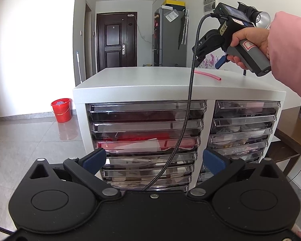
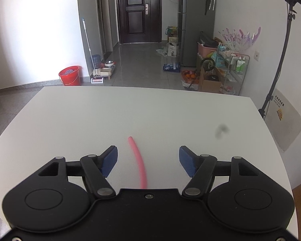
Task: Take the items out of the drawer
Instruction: 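Lower the pink straw onto the cabinet top and open the right gripper, then move the right gripper back down into the open drawer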
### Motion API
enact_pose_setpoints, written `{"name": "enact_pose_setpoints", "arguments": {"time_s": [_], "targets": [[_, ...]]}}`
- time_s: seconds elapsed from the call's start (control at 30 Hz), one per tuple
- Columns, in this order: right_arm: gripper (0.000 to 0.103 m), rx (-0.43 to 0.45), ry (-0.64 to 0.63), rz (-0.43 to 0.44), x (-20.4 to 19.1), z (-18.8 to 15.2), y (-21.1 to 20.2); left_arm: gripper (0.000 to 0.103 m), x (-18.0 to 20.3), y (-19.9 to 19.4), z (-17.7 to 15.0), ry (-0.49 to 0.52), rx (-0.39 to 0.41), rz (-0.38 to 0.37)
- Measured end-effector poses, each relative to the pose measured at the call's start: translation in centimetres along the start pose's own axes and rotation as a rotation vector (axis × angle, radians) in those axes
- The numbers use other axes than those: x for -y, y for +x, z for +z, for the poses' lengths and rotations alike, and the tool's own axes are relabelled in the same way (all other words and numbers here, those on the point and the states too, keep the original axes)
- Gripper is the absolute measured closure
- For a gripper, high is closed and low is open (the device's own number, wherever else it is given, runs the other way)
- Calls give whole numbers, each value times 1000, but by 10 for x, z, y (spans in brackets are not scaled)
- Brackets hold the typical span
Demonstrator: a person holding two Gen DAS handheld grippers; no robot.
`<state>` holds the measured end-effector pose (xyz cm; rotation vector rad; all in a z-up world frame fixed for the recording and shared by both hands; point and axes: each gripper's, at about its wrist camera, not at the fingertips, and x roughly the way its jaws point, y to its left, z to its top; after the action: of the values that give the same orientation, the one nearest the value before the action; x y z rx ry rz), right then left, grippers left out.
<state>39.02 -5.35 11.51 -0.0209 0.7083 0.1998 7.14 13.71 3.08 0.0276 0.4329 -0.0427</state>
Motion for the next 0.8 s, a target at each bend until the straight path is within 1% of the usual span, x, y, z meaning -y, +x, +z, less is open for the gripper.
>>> {"name": "enact_pose_setpoints", "arguments": {"time_s": [0.2, 0.23, 0.33, 0.4, 0.43, 0.53, 0.63, 0.8], "targets": [[33, 12, -7, 2, 2, -1, -6, 0, -1, 1, -2, -2, -2, -1], [33, 23, -8, 12, 5, 0, -9, 0, -1, 1, -2, -4, -4, 0], [32, 69, -21, 78, 10, -7, -36, 0, -3, 2, -3, -9, -6, 4], [16, 97, -34, 119, 14, -14, -56, 0, -4, 2, -3, -15, -6, 7], [1, 110, -43, 132, 16, -17, -67, 0, -5, 3, -3, -17, -7, 8], [0, 152, -67, 130, 21, -32, -95, 0, -4, 3, -4, -19, -14, 7], [0, 179, -53, 129, 32, -50, -122, 0, 0, 0, -4, -14, -12, 0], [0, 176, -48, 115, 49, -84, -149, 0, 8, -9, -3, 2, 0, -18]]}}
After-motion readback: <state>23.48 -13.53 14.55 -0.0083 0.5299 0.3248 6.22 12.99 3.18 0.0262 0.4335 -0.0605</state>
